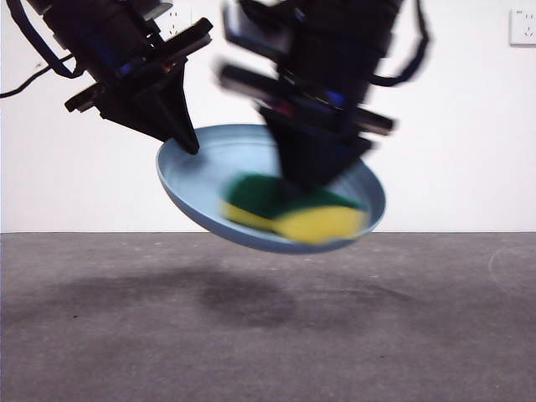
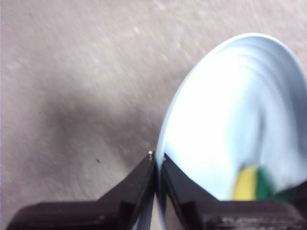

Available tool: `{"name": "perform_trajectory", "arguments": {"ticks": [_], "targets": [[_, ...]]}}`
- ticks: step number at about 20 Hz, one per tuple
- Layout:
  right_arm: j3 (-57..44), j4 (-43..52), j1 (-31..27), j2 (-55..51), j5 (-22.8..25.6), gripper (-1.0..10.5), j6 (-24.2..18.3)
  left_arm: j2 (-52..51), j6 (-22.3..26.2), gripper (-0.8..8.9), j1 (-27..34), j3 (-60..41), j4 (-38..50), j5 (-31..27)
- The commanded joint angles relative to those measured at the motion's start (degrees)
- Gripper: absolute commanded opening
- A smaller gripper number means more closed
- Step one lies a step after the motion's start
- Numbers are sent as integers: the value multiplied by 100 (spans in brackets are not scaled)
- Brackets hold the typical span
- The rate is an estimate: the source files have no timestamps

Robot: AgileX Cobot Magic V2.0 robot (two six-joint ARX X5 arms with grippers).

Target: Pick up the plate,pick up the cloth,clean the plate with the cloth

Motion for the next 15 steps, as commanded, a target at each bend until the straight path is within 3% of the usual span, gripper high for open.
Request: {"name": "perform_trajectory", "arguments": {"ticks": [1,3,5,7,11,15], "targets": [[-57,2,-118,-9,1443,-16,-94,-22,-142,-8,-7,17,31,168],[-57,573,-264,-122,2098,-16,-129,-22,-142,-8,-31,17,-28,356],[-55,1434,-385,-170,2015,-16,-127,-22,-144,-8,-94,17,-24,444],[-57,2061,-476,-168,1366,-16,-127,-22,-142,-8,-96,17,-17,444],[-57,2463,-481,-157,-431,-16,-4,-22,-146,-8,-96,17,133,435],[-57,1843,-424,-157,-1217,-16,129,-22,-319,-8,76,17,544,557]]}}
